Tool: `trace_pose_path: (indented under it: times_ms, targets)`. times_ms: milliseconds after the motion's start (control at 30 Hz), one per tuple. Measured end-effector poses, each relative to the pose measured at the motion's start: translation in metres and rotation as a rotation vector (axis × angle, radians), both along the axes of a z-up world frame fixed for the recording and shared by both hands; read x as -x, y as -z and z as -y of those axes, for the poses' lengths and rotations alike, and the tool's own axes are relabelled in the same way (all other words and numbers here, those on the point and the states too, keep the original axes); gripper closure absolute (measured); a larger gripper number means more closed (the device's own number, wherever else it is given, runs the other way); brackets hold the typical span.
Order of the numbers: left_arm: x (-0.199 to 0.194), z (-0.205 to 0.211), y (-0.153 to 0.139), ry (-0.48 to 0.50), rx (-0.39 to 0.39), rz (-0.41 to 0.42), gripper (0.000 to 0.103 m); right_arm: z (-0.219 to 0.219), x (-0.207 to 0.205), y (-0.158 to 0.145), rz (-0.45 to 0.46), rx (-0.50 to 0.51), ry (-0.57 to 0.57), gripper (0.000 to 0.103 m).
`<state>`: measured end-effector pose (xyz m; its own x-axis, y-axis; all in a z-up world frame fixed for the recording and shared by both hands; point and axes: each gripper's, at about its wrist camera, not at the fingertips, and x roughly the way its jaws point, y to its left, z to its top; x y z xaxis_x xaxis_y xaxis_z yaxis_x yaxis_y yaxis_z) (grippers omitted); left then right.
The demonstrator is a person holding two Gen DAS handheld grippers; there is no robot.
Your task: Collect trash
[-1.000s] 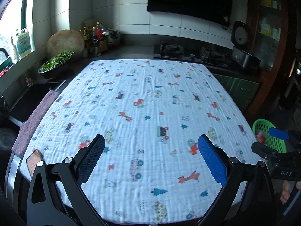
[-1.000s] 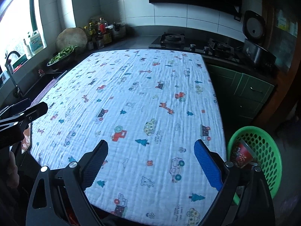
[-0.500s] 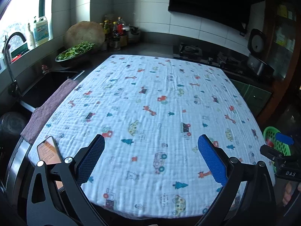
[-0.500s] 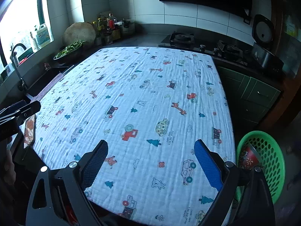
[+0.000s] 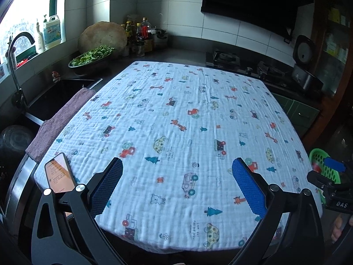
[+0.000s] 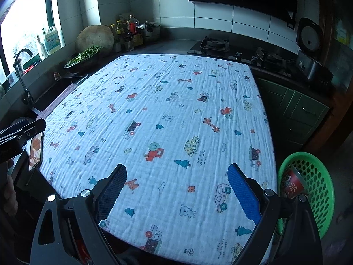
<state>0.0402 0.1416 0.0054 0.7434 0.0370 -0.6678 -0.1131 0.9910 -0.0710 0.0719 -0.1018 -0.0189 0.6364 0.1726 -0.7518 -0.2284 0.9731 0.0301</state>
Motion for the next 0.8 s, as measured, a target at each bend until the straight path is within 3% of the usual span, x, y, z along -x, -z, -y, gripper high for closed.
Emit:
trace_pose_path:
  times_ms: [800]
  targets:
    - [-0.003, 0.028, 0.002, 0.039, -0.003, -0.001, 0.005, 0.019, 0.007, 0.003, -0.009, -0.003, 0.026, 0.013]
